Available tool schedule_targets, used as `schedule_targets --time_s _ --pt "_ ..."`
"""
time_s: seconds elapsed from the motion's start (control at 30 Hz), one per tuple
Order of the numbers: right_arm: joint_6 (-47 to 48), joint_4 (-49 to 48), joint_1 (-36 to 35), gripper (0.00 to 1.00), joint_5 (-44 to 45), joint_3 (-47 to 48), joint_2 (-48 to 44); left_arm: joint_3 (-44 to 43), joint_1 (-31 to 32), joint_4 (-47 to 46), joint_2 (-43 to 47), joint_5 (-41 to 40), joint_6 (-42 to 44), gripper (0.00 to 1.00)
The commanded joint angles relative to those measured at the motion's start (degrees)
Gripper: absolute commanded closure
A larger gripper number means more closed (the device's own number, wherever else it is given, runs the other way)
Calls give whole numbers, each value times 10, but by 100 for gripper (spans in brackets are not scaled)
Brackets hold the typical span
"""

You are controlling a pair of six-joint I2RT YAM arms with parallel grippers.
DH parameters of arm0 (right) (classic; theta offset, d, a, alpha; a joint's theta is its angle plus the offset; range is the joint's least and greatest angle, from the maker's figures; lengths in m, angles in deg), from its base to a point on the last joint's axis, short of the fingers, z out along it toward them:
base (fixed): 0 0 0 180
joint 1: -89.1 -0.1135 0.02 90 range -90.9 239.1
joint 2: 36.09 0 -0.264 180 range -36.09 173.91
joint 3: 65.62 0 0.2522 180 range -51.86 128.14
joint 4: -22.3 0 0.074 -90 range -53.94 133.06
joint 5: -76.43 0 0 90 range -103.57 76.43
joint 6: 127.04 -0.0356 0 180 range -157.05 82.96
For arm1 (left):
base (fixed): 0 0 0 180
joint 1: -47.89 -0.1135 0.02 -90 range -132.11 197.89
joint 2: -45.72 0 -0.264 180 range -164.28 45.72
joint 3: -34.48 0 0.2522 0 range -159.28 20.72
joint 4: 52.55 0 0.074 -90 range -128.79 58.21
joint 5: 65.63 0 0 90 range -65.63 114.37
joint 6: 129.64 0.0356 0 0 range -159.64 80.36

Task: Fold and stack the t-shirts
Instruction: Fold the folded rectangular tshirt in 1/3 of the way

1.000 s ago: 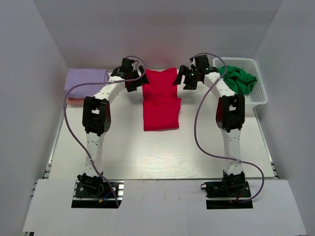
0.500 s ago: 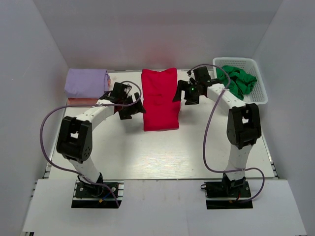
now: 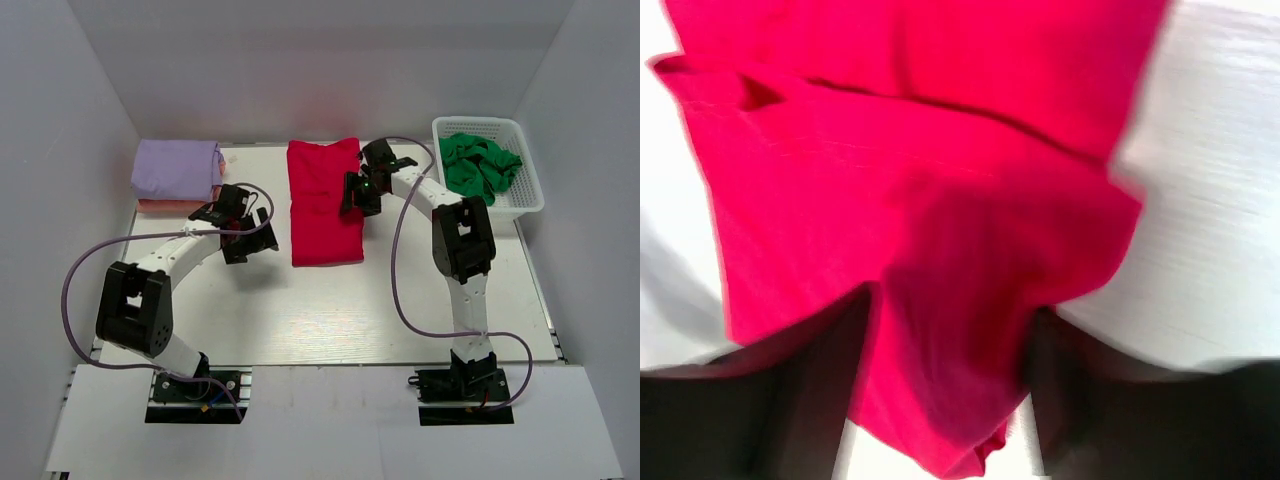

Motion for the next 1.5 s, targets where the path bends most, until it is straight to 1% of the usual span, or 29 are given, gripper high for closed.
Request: schedule_targets --time_s 0.0,0.03,0.07,0.1,0.2,0.23,0.27,0.37,0.43,0.47,0.57,0.67,0.73,0.9,0.93,0.97,1.07,1.1,1.13,1.2,1.23,1.3,1.33,1.4,1.43,1.47 --pt "-11 -3 -9 44 -27 42 5 8 -4 10 31 -14 -8 0" --pt "-18 -9 -7 82 -26 43 2 8 -9 10 31 -14 -8 0" --pt "-21 -15 -7 86 -26 37 0 8 -9 10 31 -14 -8 0" --pt "-20 -21 -8 86 -27 38 -8 8 -9 10 31 -14 -8 0" --pt "-15 -38 -7 93 -32 29 -21 8 -9 10 25 -14 -8 0" --pt "-14 -49 -7 98 -39 24 -28 8 -9 10 25 -14 -8 0" --pt "-5 -78 -5 100 -47 20 -30 8 -9 5 25 -14 -8 0" --pt "23 -117 2 100 -99 6 -31 2 -9 0 20 -1 -8 0" --pt "36 -119 10 100 -125 13 -20 2 -9 -6 15 9 -2 0" --pt "51 -130 15 100 -133 6 -21 2 -9 -13 15 9 -2 0" --pt "53 -160 30 100 -170 -35 -23 8 -9 -19 10 15 -2 0" --pt "40 -189 52 100 -190 -72 -24 2 -9 -19 3 21 -2 0" --pt "34 -227 59 100 -205 -106 -25 2 -9 -19 -2 26 -2 0" --pt "51 -244 78 100 -250 -107 5 -11 -9 -19 -19 31 -2 0" --pt "58 -244 81 100 -242 -108 7 -11 -9 -19 -20 31 -2 0" --pt "62 -244 82 98 -242 -109 11 -11 -9 -19 -20 31 -2 0" --pt "82 -240 92 79 -255 -104 20 -16 -9 -19 -32 42 3 0" --pt "87 -237 96 74 -265 -99 23 -21 -9 -24 -32 42 3 0" --pt "93 -227 96 62 -270 -94 27 -21 -9 -24 -38 49 3 0" --pt "102 -209 97 50 -285 -73 29 -33 -3 -24 -44 49 8 0" --pt "105 -204 97 36 -291 -66 28 -34 -3 -24 -44 49 8 0" --pt "112 -195 94 24 -290 -58 16 -39 -3 -24 -49 55 8 0" --pt "117 -189 95 10 -282 -58 7 -39 -3 -24 -49 65 14 0" --pt "113 -177 96 10 -256 -63 -14 -39 2 -30 -35 70 14 0" --pt "110 -175 95 10 -214 -67 -33 -39 2 -37 -34 76 14 0" --pt "95 -175 96 10 -195 -79 -42 -33 2 -43 -27 81 14 0"
